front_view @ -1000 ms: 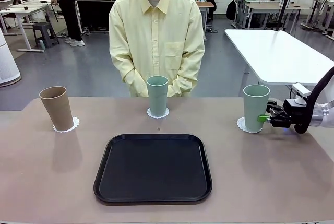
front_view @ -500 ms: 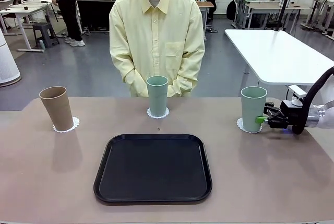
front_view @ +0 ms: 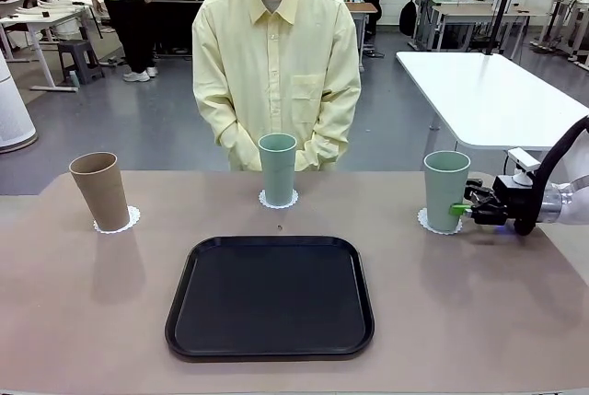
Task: Place coasters on the table and set cups on them.
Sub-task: Take one Reusable plastic cup from the Flat Tray and place it on a coaster set by the human.
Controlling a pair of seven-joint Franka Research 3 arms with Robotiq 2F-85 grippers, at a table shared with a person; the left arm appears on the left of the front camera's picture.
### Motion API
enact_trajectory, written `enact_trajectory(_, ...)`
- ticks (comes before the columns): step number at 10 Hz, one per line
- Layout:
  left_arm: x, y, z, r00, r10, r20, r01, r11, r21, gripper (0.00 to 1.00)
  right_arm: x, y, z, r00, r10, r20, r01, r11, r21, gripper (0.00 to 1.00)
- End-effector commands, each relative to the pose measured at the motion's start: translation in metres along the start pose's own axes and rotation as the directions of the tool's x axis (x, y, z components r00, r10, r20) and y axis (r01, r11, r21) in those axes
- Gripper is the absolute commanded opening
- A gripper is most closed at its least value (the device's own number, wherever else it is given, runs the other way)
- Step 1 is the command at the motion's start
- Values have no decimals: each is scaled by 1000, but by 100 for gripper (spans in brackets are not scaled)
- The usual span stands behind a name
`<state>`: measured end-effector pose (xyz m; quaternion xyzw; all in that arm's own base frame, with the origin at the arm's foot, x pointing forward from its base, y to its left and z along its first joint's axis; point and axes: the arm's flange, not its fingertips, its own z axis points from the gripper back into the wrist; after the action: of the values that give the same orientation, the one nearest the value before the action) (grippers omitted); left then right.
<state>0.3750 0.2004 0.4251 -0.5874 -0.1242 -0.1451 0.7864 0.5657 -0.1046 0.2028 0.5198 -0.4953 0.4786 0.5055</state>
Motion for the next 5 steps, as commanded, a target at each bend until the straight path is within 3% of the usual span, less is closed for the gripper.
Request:
enact_trajectory(1,1,-3,0,1000,13,9,-13,1000,5,100,2,-8,-2,1000,-4,8,4,1000,8,81)
enact_trajectory(5,1,-3,0,1000,13,9,-13,1000,5,100,1,-10,-1,1000,-19,-15,19,1000,-4,81)
